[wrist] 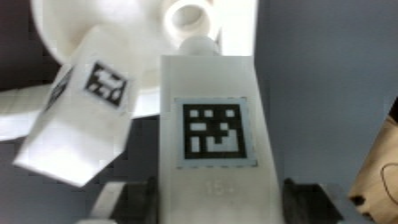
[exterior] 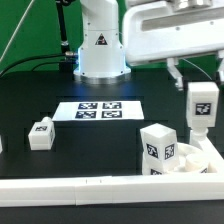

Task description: Assemble stool

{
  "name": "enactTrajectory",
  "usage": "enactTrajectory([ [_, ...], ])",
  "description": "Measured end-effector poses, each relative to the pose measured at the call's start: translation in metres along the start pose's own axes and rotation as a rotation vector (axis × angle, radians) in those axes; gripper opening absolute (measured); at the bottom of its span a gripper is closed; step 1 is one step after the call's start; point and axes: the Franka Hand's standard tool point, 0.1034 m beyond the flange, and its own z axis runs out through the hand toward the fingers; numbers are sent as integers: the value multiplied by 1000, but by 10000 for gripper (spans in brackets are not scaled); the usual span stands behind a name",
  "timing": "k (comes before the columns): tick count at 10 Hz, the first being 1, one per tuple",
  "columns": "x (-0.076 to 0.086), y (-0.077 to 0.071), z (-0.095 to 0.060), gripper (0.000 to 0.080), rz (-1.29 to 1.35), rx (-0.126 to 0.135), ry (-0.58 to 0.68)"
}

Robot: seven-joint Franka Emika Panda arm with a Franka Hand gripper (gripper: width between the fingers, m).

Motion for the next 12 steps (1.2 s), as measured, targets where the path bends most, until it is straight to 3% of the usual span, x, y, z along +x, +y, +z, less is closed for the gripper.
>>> enactTrajectory([
  [2, -12, 8, 13, 330, -13, -11, 21],
  [8, -13, 1, 19, 330, -22, -11, 0],
  [12, -11, 5, 24, 330, -28, -18, -6],
])
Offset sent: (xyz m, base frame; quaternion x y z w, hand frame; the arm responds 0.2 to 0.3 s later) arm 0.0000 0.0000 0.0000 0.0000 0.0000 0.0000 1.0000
